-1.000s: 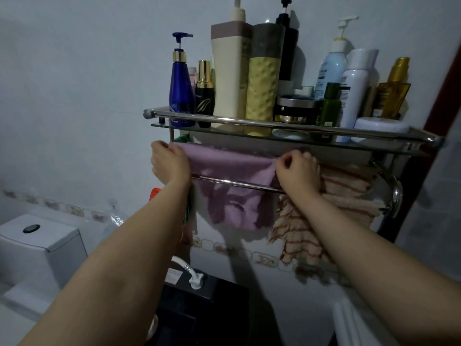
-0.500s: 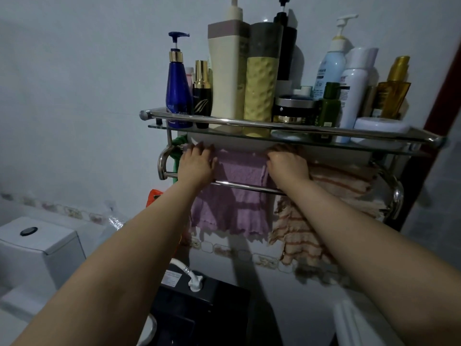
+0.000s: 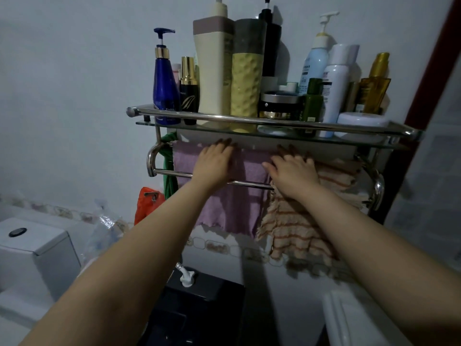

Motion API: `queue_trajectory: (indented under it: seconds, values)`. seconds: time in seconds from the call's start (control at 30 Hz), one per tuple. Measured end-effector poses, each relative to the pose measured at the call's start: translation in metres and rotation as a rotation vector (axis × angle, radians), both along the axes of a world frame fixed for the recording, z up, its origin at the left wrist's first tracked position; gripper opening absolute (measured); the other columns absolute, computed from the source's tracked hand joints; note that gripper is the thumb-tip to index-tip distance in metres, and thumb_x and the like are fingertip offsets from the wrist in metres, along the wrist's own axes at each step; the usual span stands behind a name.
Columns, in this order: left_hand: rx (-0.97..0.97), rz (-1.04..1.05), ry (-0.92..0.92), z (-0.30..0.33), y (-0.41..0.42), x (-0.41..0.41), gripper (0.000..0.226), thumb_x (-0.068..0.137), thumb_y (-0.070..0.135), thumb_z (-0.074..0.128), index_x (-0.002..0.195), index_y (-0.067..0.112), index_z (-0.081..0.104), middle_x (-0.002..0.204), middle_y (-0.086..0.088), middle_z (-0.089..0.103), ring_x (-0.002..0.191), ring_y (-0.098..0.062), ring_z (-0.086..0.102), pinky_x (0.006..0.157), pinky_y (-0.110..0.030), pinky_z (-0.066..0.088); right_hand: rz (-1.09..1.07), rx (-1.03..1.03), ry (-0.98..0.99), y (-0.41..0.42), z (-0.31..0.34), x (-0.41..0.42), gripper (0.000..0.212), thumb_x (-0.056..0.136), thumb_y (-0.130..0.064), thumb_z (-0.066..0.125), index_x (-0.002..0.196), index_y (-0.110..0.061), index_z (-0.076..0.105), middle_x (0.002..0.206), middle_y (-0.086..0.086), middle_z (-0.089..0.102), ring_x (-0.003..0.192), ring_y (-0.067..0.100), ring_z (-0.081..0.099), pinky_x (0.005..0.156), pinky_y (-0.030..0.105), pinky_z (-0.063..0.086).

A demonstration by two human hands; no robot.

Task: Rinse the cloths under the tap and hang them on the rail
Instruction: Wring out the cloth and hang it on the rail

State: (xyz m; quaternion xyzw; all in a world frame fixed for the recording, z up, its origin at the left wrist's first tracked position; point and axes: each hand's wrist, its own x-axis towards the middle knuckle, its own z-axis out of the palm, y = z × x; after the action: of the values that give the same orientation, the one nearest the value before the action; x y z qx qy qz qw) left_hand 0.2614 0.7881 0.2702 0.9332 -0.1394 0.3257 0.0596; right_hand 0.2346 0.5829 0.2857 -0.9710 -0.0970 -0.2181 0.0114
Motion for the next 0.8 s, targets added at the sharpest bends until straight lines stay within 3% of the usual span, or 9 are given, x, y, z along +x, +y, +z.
queue_trajectory:
  seconds: [0.13,0.3,0.43,0.6,0.8]
  values:
    - [0.013,-0.09,-0.006,-0.004,-0.038,-0.013,0.051,0.09,0.032,0.042,0.135,0.011,0.05,0.139,-0.013,0.049,0.125,-0.034,0.046,0.102,-0.04,0.034,-0.101,0.131,-0.178,-0.023,-0.011,-0.017,0.054,0.096,-0.05,0.034,0.132,-0.011,0.046,0.132,0.017,0.049,0.123,0.033,0.044,0.103,0.043,0.031]
    - [-0.043,-0.193,-0.013,-0.012,-0.079,-0.031,0.046,0.094,0.039,0.039,0.131,0.015,0.053,0.132,-0.009,0.053,0.121,-0.03,0.047,0.099,-0.039,0.036,-0.252,0.265,-0.056,-0.058,-0.011,-0.031,0.062,0.097,-0.053,0.029,0.134,-0.005,0.037,0.137,0.022,0.045,0.122,0.038,0.045,0.101,0.044,0.035]
    - [-0.098,-0.218,-0.03,-0.022,-0.107,-0.045,0.037,0.095,0.033,0.048,0.127,0.016,0.055,0.127,-0.008,0.053,0.119,-0.028,0.046,0.094,-0.038,0.036,-0.241,0.12,-0.127,-0.075,-0.002,-0.032,0.056,0.099,-0.051,0.022,0.126,-0.009,0.048,0.129,0.019,0.053,0.117,0.037,0.046,0.096,0.043,0.035]
    - [-0.165,-0.296,-0.117,-0.037,-0.143,-0.07,0.03,0.087,0.027,0.05,0.112,0.015,0.062,0.109,-0.006,0.06,0.101,-0.028,0.053,0.08,-0.039,0.042,0.046,0.246,-0.236,-0.111,-0.021,-0.052,0.039,0.098,-0.036,0.042,0.126,-0.011,0.053,0.127,0.012,0.053,0.119,0.032,0.044,0.098,0.039,0.036]
    - [-0.286,-0.473,-0.109,-0.072,-0.215,-0.117,0.023,0.084,0.023,0.053,0.103,0.015,0.062,0.09,-0.002,0.063,0.083,-0.02,0.057,0.067,-0.034,0.045,0.252,0.401,-0.238,-0.174,-0.084,-0.109,0.028,0.09,-0.03,0.048,0.106,-0.012,0.062,0.105,0.008,0.061,0.102,0.028,0.055,0.081,0.036,0.046]
